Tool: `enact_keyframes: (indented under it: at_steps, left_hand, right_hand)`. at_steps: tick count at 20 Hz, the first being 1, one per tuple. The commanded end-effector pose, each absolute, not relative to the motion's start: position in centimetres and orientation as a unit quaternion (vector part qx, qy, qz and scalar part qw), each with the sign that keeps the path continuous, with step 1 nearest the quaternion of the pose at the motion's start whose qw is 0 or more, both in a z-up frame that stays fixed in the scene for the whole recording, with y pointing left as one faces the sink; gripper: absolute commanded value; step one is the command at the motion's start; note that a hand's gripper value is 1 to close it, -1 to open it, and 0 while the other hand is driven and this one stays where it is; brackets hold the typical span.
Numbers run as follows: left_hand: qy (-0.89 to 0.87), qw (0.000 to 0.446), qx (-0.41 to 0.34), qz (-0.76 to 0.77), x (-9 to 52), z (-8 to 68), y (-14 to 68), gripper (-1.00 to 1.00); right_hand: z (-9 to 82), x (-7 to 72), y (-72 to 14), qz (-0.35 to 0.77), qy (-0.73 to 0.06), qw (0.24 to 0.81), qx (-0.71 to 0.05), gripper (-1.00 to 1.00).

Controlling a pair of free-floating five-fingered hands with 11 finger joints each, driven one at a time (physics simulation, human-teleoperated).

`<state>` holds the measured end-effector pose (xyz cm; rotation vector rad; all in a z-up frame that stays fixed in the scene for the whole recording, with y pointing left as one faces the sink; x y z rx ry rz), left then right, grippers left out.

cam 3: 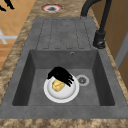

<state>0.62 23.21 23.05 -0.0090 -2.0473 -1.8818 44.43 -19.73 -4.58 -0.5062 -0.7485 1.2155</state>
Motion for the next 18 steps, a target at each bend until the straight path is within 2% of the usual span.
enact_keyframes:
  at_steps: [1, 9, 18]
  left_hand:
    - [-0.724, 0.179, -0.003, -0.666, 0.6, 23.0, 23.2, 0.00]
    - [-0.724, 0.179, -0.003, -0.666, 0.6, 23.0, 23.2, 0.00]
    - [-0.724, 0.179, -0.003, -0.666, 0.6, 23.0, 23.2, 0.00]
  right_hand:
    - [-2.5, 44.1, -19.7, 0.513, -0.350, 0.739, -0.259, -1.00]
    - [-1.4, 43.6, -20.6, 0.523, -0.348, 0.730, -0.269, -1.00]
    - [-0.9, 38.5, -21.7, 0.478, -0.397, 0.716, -0.317, -1.00]
